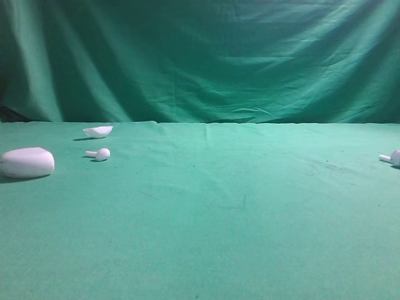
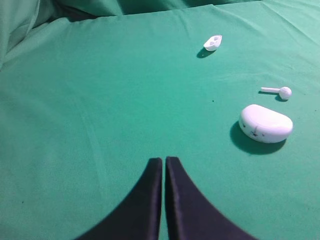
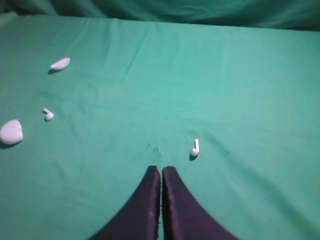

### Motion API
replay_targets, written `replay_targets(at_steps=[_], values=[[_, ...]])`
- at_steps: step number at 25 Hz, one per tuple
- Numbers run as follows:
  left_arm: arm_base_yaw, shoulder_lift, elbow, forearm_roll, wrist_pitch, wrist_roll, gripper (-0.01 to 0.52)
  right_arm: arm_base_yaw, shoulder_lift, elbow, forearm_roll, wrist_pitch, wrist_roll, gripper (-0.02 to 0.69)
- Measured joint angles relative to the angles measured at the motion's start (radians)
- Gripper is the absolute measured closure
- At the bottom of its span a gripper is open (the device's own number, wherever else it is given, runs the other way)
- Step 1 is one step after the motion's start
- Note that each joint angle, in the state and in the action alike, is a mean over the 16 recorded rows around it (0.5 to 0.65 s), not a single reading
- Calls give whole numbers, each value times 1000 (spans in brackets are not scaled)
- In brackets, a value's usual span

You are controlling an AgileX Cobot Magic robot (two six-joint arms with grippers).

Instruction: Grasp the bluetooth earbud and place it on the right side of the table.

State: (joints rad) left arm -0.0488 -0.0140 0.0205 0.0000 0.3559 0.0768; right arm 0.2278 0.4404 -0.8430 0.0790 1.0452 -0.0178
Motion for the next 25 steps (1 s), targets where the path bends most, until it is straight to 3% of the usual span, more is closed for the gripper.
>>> replay_targets(at_steps=[7,16,25], values=[[0,0,0,0,0,0,514,0,-202,72,42,15,-27,662],[0,0,0,0,0,0,514,-2,-274,96,25,17,-17,634],[0,0,0,0,0,0,514,-43,-345,262,-68,-256,-18,616]])
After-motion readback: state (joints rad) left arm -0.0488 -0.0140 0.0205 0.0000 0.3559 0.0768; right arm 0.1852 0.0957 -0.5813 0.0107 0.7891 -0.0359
